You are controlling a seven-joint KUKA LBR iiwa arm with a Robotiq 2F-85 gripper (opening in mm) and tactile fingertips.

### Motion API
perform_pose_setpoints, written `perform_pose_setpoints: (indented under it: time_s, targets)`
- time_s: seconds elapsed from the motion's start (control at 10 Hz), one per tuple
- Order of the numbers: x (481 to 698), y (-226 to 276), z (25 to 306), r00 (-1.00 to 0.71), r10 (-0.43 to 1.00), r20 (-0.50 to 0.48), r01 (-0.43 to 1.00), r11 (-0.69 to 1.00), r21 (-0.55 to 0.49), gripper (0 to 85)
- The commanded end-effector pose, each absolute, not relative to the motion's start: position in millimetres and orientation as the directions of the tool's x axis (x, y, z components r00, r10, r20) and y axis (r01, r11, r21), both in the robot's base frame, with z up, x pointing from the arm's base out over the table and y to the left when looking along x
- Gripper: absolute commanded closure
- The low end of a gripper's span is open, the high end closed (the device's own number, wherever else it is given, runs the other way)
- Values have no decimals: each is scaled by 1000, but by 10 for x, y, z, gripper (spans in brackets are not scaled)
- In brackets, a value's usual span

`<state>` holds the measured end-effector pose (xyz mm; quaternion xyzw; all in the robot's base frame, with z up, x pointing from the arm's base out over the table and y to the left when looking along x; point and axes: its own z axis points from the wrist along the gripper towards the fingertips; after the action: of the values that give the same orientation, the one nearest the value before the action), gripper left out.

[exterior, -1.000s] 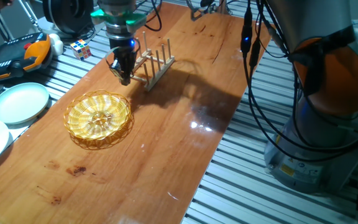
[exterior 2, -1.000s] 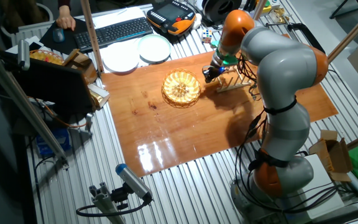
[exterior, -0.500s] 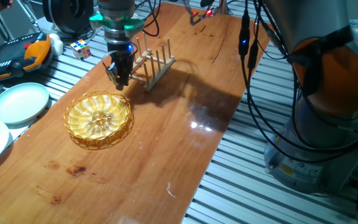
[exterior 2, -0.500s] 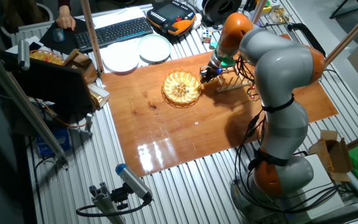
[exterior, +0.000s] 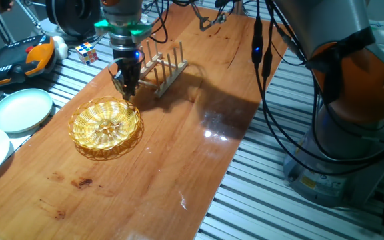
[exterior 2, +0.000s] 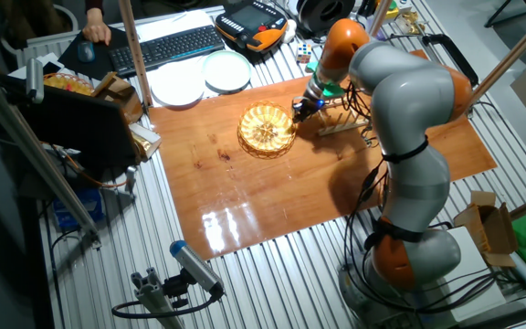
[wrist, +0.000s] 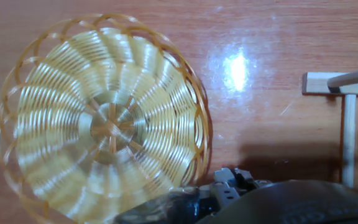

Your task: Put the dish on the dish rack

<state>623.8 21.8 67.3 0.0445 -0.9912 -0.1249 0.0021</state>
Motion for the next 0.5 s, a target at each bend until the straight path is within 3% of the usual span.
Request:
perform_pose_setpoints:
  time_s: [0.0,0.4]
  targets:
    - [6246,231,665,-996,-91,-7,-90,965,248,497]
    - [6248,309,577,-996,-93,-13,-93,964,250,473]
